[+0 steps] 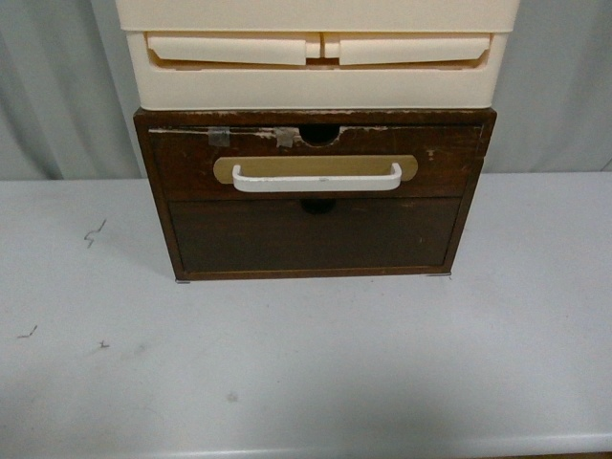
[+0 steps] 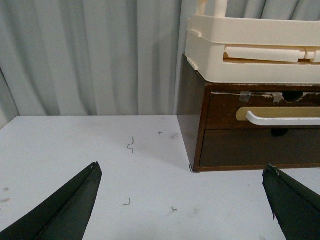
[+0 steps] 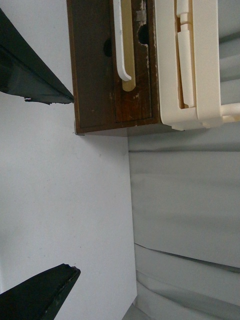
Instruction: Open drawer
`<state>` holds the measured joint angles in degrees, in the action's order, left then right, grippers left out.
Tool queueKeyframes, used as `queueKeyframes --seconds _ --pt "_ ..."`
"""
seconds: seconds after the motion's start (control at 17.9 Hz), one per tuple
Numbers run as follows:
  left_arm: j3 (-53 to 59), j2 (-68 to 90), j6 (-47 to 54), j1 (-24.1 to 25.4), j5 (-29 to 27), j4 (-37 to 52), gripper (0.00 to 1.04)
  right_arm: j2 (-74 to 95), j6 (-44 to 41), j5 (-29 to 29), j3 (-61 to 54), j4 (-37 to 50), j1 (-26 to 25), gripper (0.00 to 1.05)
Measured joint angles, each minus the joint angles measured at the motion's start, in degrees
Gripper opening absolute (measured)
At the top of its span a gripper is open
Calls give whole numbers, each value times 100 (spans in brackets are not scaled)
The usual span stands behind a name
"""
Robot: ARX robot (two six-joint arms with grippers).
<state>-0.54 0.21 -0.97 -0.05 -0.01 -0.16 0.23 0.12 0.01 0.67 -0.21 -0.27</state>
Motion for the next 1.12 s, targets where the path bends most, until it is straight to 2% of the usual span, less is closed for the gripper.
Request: queueKeyframes --seconds 0.06,0.11,0.17,0.22,0.39,0.5,0.62,0.73,0.9,1.12 --pt "0 0 -2 0 0 0 98 0 0 0 0 0 0 98" --pt "0 0 0 0 0 0 98 179 164 13 225 -769 22 98" --pt "-1462 2636 -960 -103 -22 -1753 98 2103 1189 -337 1333 -2326 -205 98" --pt "-2470 4878 -2649 -415 1040 -199 98 3453 2197 -1196 1565 -1032 -546 98" --pt "-2874 6881 -4310 -922 1779 1298 98 5416 3670 -2267 1727 1222 -260 98" --pt "-3265 7901 -5248 -1191 2140 2245 98 6876 4741 -2581 2184 2922 13 98" --pt "-3722 8870 -6000 -1335 2323 3110 98 8225 5414 -2592 2771 4118 271 98" --pt "-4030 9661 -6415 -1351 2236 3571 98 9361 5689 -2549 3327 4557 483 98" --pt "-4378 10485 -6902 -1303 2208 4159 98 10345 5772 -2406 3958 4481 822 98" --pt "-4916 11084 -7261 -1167 2083 4205 98 10959 5949 -2087 4774 4472 1241 98"
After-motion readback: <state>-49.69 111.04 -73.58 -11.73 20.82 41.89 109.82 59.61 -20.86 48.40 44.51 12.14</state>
